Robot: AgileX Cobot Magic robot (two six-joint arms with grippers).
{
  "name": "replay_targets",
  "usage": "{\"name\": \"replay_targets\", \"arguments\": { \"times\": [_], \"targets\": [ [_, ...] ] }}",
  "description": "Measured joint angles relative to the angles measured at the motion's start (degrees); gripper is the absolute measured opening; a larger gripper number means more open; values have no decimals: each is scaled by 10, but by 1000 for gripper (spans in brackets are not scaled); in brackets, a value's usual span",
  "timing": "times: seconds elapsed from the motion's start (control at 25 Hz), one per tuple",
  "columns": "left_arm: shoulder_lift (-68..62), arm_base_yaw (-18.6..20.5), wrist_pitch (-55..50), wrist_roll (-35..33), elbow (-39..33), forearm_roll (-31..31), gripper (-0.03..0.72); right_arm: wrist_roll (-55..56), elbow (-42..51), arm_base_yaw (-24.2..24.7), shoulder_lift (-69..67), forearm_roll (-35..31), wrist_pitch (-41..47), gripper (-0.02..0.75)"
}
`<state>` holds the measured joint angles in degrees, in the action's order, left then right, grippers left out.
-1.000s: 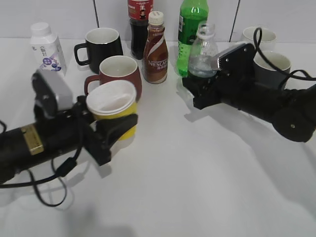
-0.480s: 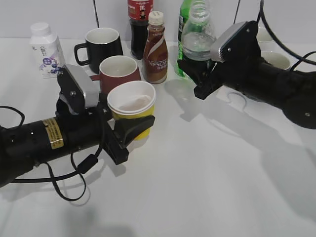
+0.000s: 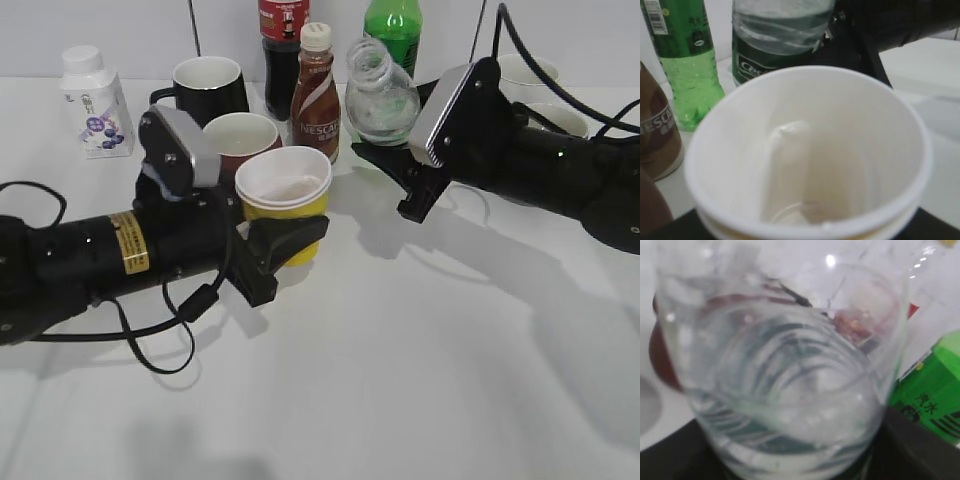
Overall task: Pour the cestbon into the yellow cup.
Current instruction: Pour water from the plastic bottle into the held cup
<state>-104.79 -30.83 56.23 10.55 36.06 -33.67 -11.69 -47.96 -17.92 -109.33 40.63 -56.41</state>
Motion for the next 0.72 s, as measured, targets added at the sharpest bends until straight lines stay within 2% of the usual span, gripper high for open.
{"name": "replay_targets", "arguments": {
  "times": [0.16, 0.44, 0.72],
  "targets": [
    [0, -4, -12, 5, 16, -16, 416, -39, 0, 0, 0, 2, 4, 465],
    [0, -33, -21, 7, 20, -19, 435, -125, 0, 0, 1, -3, 9, 465],
    [0, -34, -37, 7, 20, -12, 440, -180, -9, 0, 2, -9, 21, 465]
  ]
}}
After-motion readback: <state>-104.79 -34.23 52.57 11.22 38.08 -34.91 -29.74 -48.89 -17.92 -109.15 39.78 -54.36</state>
